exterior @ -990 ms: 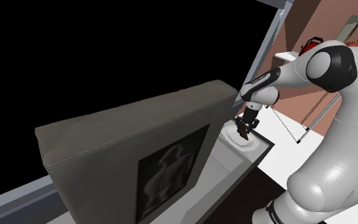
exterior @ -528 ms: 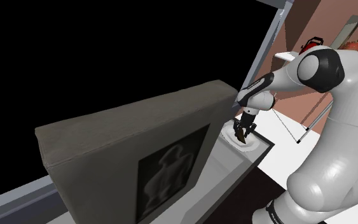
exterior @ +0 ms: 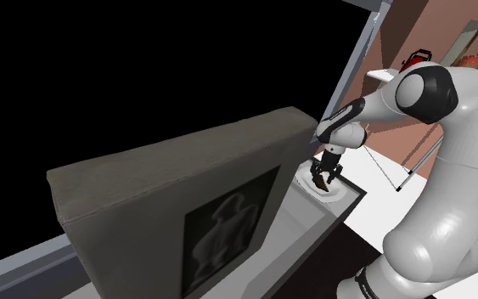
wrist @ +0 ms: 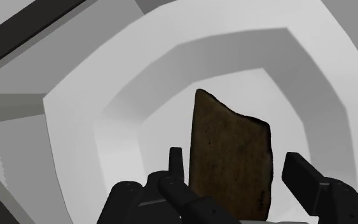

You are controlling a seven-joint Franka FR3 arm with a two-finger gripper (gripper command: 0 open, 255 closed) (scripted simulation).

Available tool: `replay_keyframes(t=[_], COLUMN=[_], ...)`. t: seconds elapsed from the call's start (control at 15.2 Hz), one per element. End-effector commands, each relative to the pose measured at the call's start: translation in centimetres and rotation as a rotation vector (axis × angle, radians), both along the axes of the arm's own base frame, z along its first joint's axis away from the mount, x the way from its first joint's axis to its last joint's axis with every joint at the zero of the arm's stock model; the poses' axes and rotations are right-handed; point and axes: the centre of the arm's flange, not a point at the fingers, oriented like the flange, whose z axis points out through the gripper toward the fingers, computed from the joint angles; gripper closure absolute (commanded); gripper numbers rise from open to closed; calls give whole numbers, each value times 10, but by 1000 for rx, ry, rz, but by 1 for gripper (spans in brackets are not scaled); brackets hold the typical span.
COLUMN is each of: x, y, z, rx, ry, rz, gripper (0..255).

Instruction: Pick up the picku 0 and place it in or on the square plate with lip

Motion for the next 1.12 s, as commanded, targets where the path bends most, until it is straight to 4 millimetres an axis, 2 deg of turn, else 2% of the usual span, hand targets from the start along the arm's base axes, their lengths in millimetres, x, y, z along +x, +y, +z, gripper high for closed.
replay_keyframes(t=[0.0,0.26,0.53,1.06], x=[0,0,8,8], y=[0,0,-8,-8], z=[0,0,49,49], rx=[0,0,0,0], ry=[0,0,0,0], rz=[0,0,0,0], gripper=[0,0,0,0])
